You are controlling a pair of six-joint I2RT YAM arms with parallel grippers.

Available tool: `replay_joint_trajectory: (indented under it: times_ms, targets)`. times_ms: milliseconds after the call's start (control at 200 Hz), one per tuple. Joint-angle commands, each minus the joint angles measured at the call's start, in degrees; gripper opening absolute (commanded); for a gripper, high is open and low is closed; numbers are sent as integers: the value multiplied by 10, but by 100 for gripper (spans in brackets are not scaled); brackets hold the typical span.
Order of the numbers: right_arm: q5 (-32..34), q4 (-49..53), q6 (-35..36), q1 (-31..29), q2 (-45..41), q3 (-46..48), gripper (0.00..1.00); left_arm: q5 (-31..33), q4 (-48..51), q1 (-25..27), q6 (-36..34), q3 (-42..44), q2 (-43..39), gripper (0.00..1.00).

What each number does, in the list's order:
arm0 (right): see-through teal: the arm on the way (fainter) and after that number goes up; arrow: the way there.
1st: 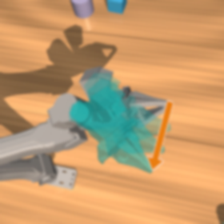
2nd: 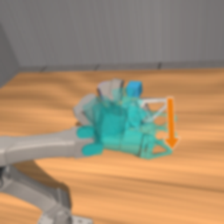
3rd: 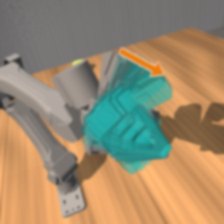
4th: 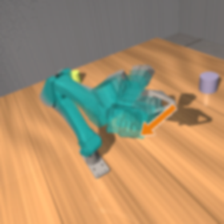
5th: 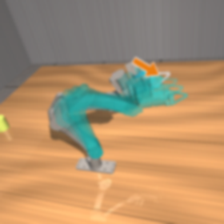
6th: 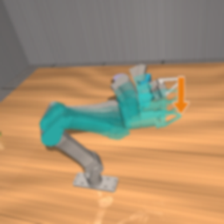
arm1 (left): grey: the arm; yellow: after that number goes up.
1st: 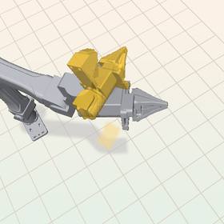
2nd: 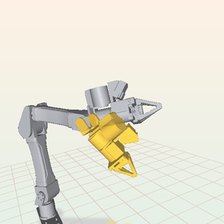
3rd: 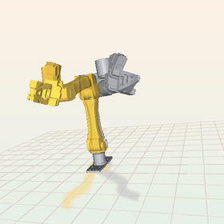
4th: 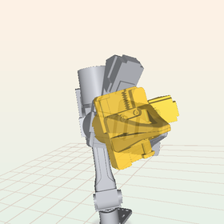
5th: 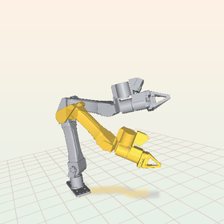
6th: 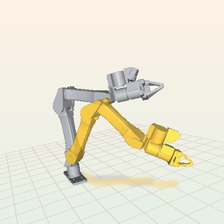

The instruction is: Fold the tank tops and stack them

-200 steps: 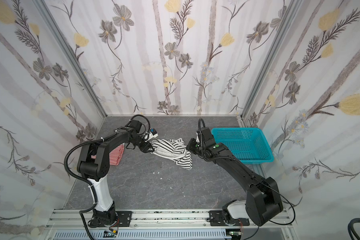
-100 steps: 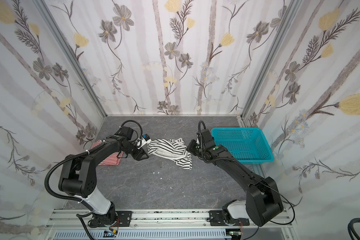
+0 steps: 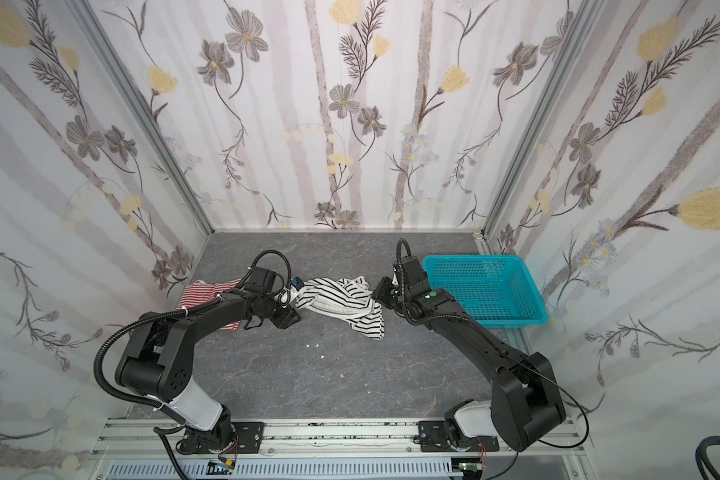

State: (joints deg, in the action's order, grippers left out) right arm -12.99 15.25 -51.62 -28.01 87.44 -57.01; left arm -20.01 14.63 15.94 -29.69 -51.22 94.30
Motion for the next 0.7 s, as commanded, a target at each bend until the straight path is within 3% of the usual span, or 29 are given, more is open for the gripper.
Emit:
replay_joint_trajectory:
  times_ms: [0, 115, 425, 694]
  targets:
    - [2, -19, -4, 1, -1, -2, 0, 24, -66, 15, 21, 25, -9, 55]
    - [1, -20, -3, 1, -3, -3, 0, 57, -113, 19, 46, 48, -13, 55]
    - [3, -25, -2, 3, -6, 8, 0, 68, -189, 20, 99, 68, -18, 52]
    - [2, -25, 0, 8, -11, 11, 0, 77, -204, 17, 104, 61, -13, 30]
